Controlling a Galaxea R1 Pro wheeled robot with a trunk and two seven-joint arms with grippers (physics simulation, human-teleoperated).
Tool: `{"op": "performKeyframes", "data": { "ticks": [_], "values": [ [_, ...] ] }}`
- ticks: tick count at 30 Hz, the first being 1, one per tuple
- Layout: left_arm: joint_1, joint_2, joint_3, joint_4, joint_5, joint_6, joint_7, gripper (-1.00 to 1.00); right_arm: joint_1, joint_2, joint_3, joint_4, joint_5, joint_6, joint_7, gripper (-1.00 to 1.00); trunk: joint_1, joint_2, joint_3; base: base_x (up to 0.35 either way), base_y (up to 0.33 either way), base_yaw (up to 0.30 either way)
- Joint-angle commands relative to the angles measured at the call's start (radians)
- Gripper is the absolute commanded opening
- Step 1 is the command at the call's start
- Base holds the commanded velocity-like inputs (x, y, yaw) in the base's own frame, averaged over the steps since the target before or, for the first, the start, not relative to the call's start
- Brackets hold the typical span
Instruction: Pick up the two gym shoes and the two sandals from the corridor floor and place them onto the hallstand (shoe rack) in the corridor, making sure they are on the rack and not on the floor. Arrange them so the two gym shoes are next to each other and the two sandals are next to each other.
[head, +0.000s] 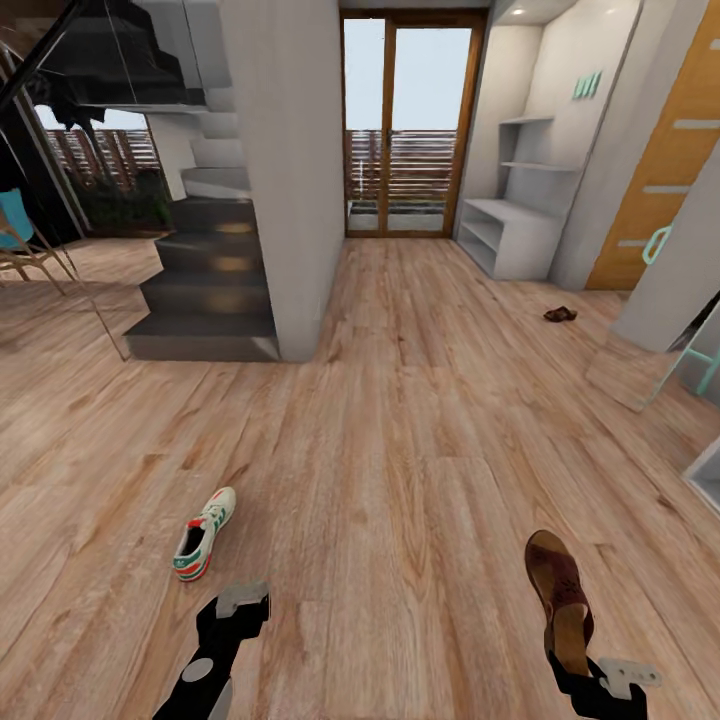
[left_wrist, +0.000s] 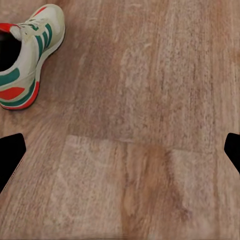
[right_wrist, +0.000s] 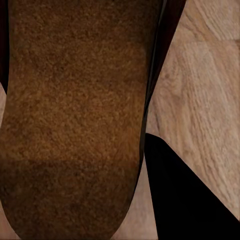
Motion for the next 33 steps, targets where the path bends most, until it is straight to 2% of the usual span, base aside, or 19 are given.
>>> {"op": "performKeyframes", "data": {
  "ticks": [1, 10, 21, 33],
  "values": [
    [-0.001, 0.0, -0.001, 0.001, 0.003, -0.003, 0.003, 1.0, 0.0, 0.0, -0.005, 0.0, -0.006, -0.001, 0.009, -1.0, 0.0, 0.0, -0.001, 0.0, 0.0, 0.271],
    [-0.001, 0.0, -0.001, 0.001, 0.003, -0.003, 0.003, 1.0, 0.0, 0.0, -0.005, -0.004, -0.006, -0.001, 0.009, -1.0, 0.0, 0.0, -0.009, 0.027, 0.0, 0.226],
    [-0.001, 0.0, -0.001, 0.0, 0.003, -0.004, 0.003, 1.0, 0.0, -0.003, -0.007, -0.011, -0.006, -0.001, 0.012, -1.0, 0.0, 0.0, -0.011, 0.097, 0.0, 0.026],
    [-0.001, 0.0, -0.001, 0.0, 0.003, -0.004, 0.003, 1.0, 0.0, -0.001, -0.008, -0.012, -0.009, -0.001, 0.01, -1.0, 0.0, 0.0, -0.011, 0.296, 0.022, 0.0]
  ]
}}
